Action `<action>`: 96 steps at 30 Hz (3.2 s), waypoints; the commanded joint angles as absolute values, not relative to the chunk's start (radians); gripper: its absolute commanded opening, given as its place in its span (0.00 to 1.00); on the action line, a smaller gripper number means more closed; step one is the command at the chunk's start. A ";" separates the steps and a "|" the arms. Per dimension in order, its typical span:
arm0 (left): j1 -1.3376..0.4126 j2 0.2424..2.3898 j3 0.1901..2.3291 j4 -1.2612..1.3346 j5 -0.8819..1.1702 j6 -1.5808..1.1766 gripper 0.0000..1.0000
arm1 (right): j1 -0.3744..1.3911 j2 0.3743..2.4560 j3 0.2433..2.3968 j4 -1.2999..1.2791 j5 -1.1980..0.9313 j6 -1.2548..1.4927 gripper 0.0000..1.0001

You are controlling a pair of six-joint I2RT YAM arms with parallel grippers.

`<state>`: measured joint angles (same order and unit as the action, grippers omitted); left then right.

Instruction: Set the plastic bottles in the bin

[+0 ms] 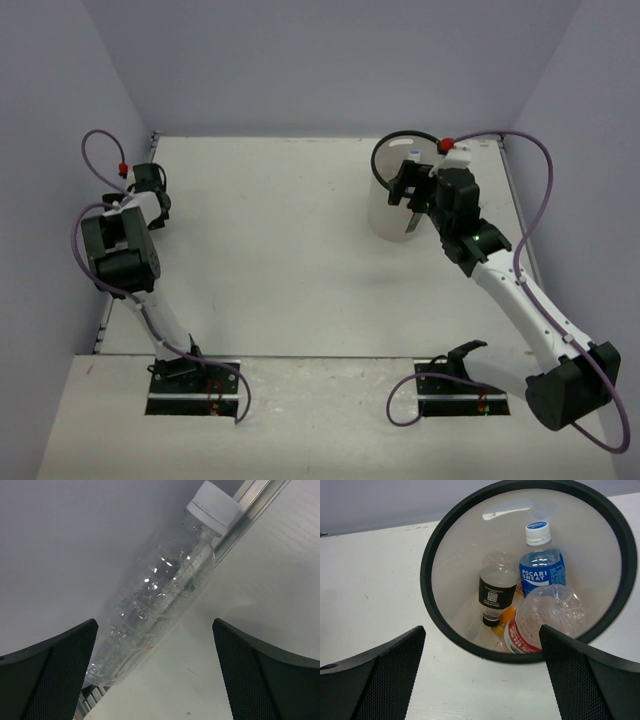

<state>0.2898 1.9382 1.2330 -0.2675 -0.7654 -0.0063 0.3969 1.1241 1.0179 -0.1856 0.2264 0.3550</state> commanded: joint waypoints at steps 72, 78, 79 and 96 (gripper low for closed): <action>0.301 1.901 1.405 -0.499 -0.763 -0.142 1.00 | 0.393 0.716 0.879 -0.135 -0.042 0.263 0.99; 0.333 1.925 1.419 -0.509 -0.833 -0.191 1.00 | 0.393 0.698 0.868 -0.141 -0.045 0.253 0.99; 0.349 1.923 1.408 -0.488 -0.801 -0.186 1.00 | 0.393 0.700 0.868 -0.143 -0.039 0.254 0.99; 0.371 2.115 1.448 -0.556 -0.674 -0.201 1.00 | 0.393 0.683 0.849 -0.120 -0.002 0.229 0.99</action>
